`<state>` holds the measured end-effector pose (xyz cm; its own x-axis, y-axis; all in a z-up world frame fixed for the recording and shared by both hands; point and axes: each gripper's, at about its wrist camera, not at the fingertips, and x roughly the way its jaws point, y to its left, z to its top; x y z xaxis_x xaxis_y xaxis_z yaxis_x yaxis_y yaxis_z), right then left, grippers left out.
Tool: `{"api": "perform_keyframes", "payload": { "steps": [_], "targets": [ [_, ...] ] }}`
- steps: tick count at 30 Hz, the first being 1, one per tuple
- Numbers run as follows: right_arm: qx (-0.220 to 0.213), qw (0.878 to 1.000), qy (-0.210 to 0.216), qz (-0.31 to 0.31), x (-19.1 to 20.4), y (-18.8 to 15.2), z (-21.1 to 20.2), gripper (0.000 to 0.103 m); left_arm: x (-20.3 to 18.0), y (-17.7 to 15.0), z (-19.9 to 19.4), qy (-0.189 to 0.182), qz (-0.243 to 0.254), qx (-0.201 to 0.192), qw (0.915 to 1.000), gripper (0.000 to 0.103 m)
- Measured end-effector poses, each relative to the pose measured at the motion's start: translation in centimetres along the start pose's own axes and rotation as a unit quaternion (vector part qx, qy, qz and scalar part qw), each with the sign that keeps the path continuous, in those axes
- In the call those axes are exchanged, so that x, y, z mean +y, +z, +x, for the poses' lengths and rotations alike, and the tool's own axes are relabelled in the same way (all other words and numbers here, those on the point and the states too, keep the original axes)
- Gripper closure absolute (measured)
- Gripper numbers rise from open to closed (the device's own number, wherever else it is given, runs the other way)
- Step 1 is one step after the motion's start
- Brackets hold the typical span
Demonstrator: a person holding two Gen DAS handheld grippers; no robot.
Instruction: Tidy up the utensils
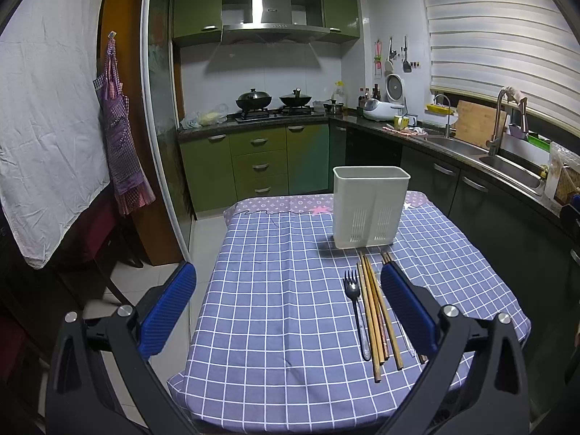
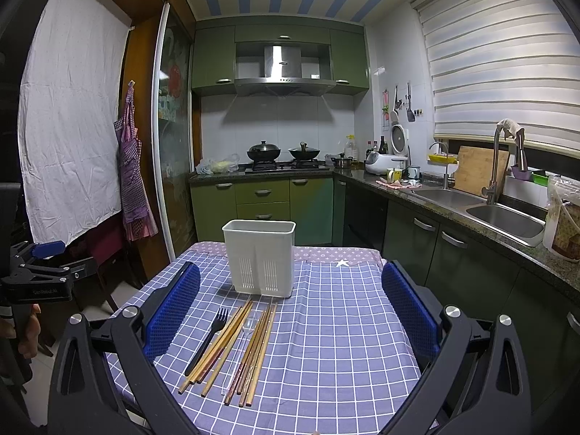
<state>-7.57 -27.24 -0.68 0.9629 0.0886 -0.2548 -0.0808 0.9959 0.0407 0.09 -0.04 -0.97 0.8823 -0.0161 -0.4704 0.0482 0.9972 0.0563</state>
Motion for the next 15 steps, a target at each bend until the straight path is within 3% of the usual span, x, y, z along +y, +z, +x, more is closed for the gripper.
{"api": "perform_keyframes", "payload": {
  "steps": [15],
  "targets": [
    [0.001,1.000,-0.001,0.000,0.26,0.03,-0.13,0.004,-0.17,-0.35,0.20,-0.001,0.001,0.002,1.0000,0.006]
  ]
}}
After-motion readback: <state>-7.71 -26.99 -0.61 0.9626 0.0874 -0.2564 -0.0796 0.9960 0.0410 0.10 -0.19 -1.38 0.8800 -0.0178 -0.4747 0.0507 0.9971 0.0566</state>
